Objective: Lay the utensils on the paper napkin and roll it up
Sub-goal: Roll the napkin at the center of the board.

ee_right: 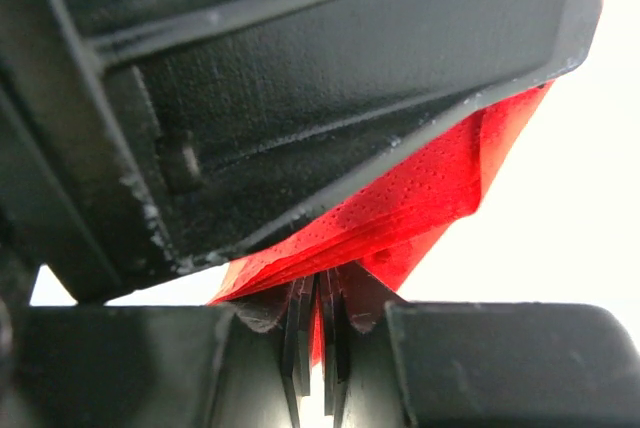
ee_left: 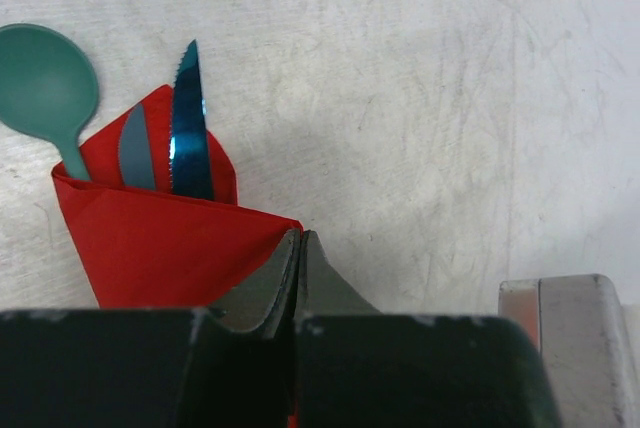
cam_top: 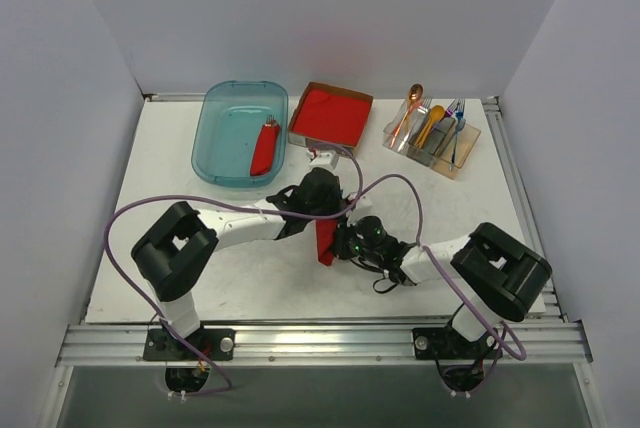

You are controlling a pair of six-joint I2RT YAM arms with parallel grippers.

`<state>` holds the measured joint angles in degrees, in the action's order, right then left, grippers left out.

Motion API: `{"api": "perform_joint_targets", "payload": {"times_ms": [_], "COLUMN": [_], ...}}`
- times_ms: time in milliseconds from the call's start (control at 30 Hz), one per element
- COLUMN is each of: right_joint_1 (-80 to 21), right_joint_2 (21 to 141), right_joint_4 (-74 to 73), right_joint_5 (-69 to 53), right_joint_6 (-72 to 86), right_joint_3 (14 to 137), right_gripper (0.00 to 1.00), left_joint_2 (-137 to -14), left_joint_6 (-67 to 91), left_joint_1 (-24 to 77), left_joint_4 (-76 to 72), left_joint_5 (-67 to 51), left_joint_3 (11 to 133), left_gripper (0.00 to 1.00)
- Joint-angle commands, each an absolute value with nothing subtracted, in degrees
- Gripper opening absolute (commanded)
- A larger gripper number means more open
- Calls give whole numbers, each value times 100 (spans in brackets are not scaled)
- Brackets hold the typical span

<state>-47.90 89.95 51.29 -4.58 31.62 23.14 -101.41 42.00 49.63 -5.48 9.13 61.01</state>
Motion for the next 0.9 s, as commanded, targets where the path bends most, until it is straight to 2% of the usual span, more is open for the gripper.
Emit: {"api": "perform_joint_targets", "payload": {"times_ms": [0, 233, 667, 733, 767, 867], "right_joint_1": [-4896, -4904, -4983, -4983, -4983, -4983], "right_joint_2": [8544, 8429, 8315, 8253, 8105, 7972], "right_joint_4": [5467, 5537, 5476, 5423, 5292, 5142], "right_joint_5": [-413, -378, -299, -273, -220, -132], "right_joint_6": [3085, 3129, 3190, 3217, 3295, 3331], "right_joint_3": [2373, 2233, 2136, 2083, 2013, 1925], "right_gripper": [6, 6, 6, 8, 13, 16], "left_joint_2": [-10292, -10520, -10705, -10696, -10679, -10653], "left_joint_6": [4201, 4192, 4157, 4140, 4131, 4113], "left_joint_1": [5036, 5036, 5027, 5027, 5036, 5019], "left_joint_4": [-1230, -1854, -1951, -1986, -1986, -2004], "left_joint_5": [633, 536, 633, 650, 659, 650], "left_joint_3": [6074, 5871, 5643, 5616, 5581, 5564], "left_gripper": [2, 2, 2, 2, 2, 2]}}
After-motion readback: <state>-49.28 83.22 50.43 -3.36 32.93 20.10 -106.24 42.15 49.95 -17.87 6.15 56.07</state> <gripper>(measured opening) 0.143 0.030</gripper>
